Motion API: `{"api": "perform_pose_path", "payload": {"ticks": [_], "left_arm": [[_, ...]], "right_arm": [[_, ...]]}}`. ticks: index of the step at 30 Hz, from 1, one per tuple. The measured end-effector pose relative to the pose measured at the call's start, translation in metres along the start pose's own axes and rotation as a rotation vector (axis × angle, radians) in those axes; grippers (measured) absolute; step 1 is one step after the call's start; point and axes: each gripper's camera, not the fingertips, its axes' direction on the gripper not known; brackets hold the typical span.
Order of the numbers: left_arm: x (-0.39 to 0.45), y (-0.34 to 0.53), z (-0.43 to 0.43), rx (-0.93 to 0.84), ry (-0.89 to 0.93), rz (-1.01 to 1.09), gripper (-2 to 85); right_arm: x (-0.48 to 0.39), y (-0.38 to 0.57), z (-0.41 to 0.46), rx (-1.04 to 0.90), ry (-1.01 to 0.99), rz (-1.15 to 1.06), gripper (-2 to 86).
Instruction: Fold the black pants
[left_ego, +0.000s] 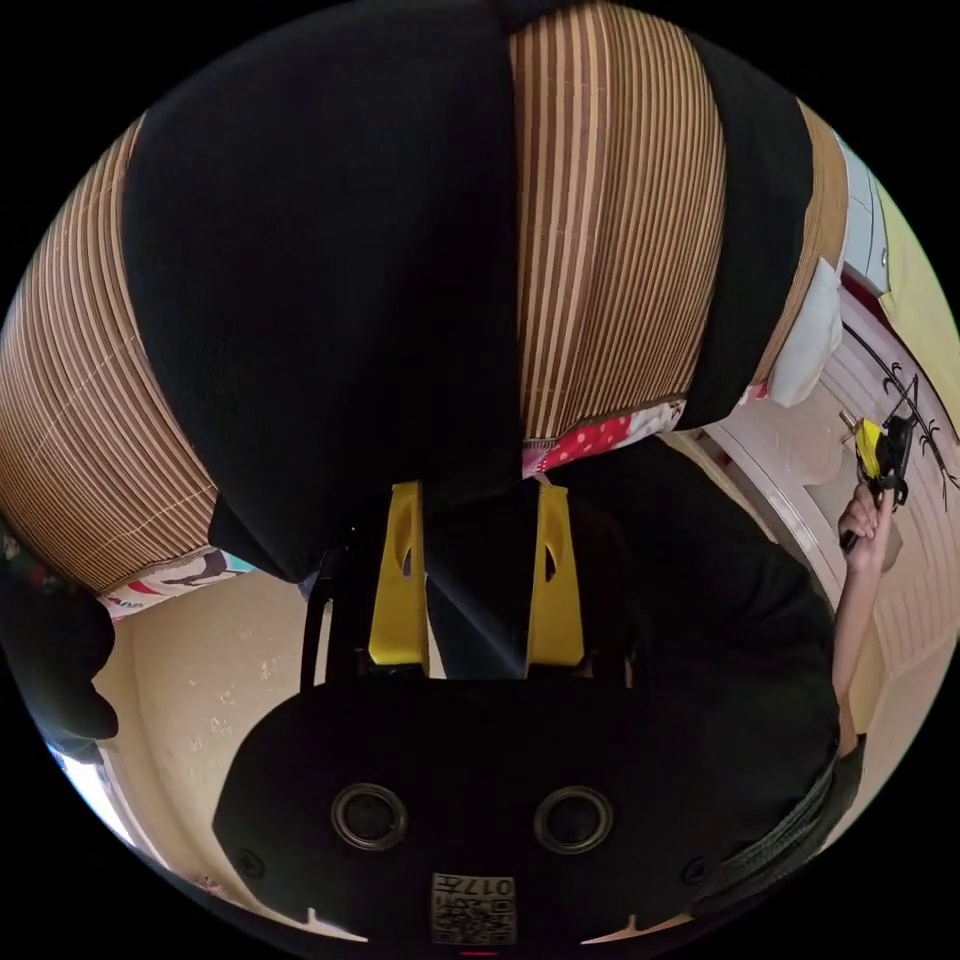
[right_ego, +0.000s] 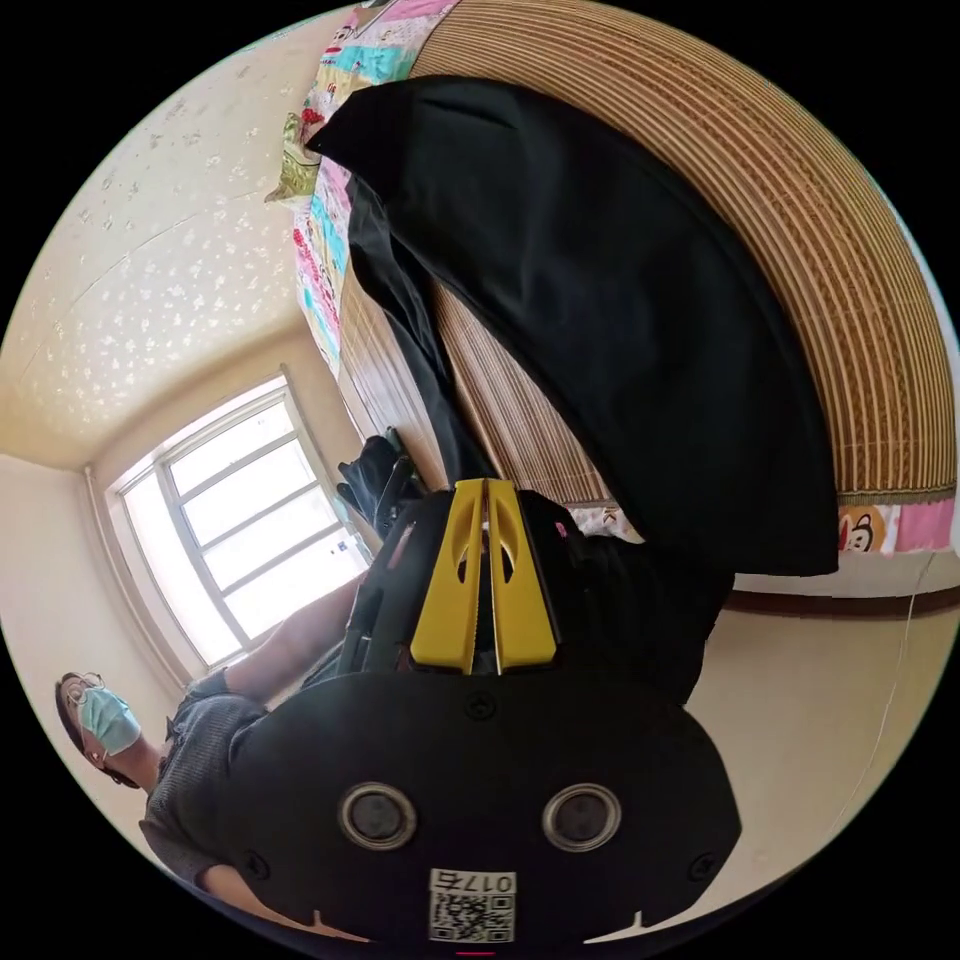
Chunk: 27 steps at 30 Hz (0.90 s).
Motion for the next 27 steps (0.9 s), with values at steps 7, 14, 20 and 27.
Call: {"api": "perform_pose_path", "payload": {"ticks": [7,14,20,27], "left_arm": [[-0.073,0.076,-0.016,-0.037,0.078,0.157,-0.5],[-0.170,0.318,-0.034,0.201,0.653,0.548,-0.9],[-0.298,0.501,0.031,0.418,0.603,0.212,0.4],[-0.336,0.694,0.075,0.601,0.588,0.202,5.5]], "right_arm": [[0.021,0.092,-0.001,-0.060,0.003,-0.005,0.4],[0.048,0.176,-0.008,-0.055,-0.017,0.013,0.7],[0.036,0.239,0.067,-0.232,0.243,-0.126,1.8],[0.047,0.323,0.199,-0.398,0.501,-0.227,5.2]]}}
